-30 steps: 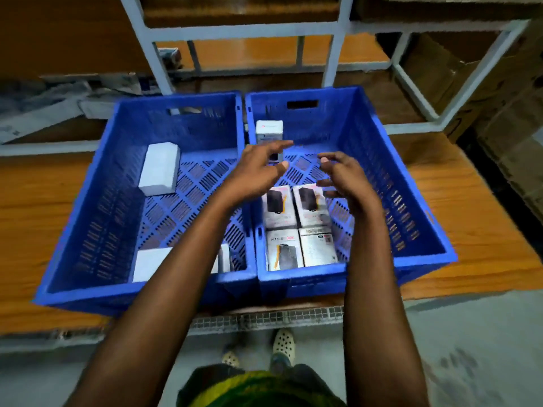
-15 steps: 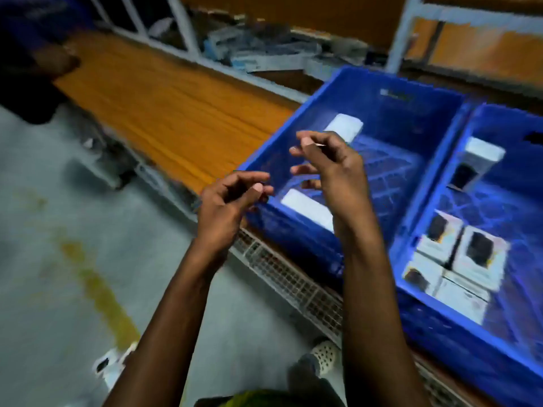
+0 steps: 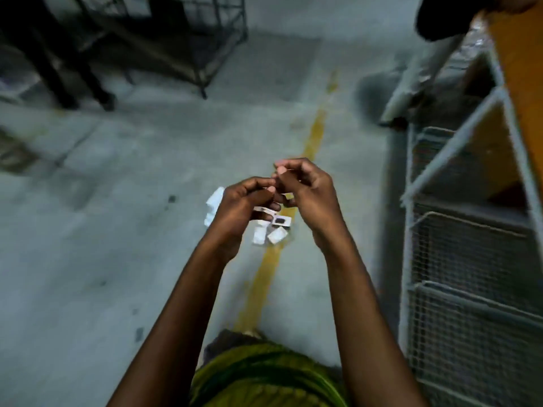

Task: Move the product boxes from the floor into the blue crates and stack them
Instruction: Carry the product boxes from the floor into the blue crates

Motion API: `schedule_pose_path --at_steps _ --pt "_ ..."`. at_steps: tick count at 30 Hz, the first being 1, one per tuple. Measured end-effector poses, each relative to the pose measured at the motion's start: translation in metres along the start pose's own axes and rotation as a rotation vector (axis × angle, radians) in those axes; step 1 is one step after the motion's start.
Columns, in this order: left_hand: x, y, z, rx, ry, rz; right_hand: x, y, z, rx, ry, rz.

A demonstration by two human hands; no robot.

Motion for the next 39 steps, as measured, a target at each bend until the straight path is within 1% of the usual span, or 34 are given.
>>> schedule_pose_path --at_steps 3,7,9,12,18,21,23,25,29,31,33,34,35,37,39 --pt "0.026 0.100 0.014 0.026 0.048 -0.199 -0.036 -0.081 -0.018 0.009 -0.084 0.140" --pt "0.055 0.200 0.036 0.079 0.097 -0.424 -0.076 -0.142 -0.042 0.026 -0.187 0.221" --pt "0.060 0.233 0.046 0.103 0.115 -0.490 -0.097 -0.158 -0.057 0.032 -0.231 0.233" --pt "0.050 0.267 0.060 0.146 0.133 -0.532 -0.130 -0.168 -0.079 0.038 -0.274 0.225" --pt "-0.023 0.330 0.078 0.165 0.161 -0.523 -0.209 -0.165 -0.133 0.007 -0.344 0.069" --pt "-0.073 0.363 0.079 0.112 0.207 -0.497 -0.261 -0.165 -0.161 -0.002 -0.397 0.025" --pt "-0.109 0.380 0.079 0.049 0.258 -0.441 -0.294 -0.161 -0.175 -0.009 -0.431 -0.024" --pt "-0.148 0.395 0.082 -0.026 0.311 -0.342 -0.328 -0.152 -0.190 -0.015 -0.460 -0.090" --pt "-0.230 0.420 0.111 -0.135 0.435 -0.176 -0.379 -0.140 -0.223 0.036 -0.533 -0.206" --pt "-0.273 0.439 0.146 -0.129 0.486 -0.141 -0.398 -0.137 -0.262 0.092 -0.588 -0.231" --pt "-0.325 0.464 0.212 -0.098 0.528 -0.167 -0.419 -0.130 -0.340 0.156 -0.636 -0.257" --pt "-0.335 0.471 0.233 -0.112 0.545 -0.190 -0.417 -0.129 -0.363 0.193 -0.658 -0.271" --pt "-0.359 0.478 0.277 -0.119 0.571 -0.187 -0.423 -0.125 -0.411 0.242 -0.700 -0.291" --pt "-0.415 0.484 0.391 -0.193 0.665 -0.129 -0.437 -0.114 -0.534 0.359 -0.786 -0.334" --pt "-0.465 0.483 0.508 -0.387 0.730 -0.022 -0.445 -0.106 -0.651 0.485 -0.853 -0.325"
Point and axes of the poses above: each hand's wrist, its own x-axis away from the middle knuckle, its own y-axis out of the back of the hand, z = x × y, the point moved 6 cm from there along -x, towards the middle knuckle, and after that the axes turned 10 degrees about z, right-handed, at the moved point
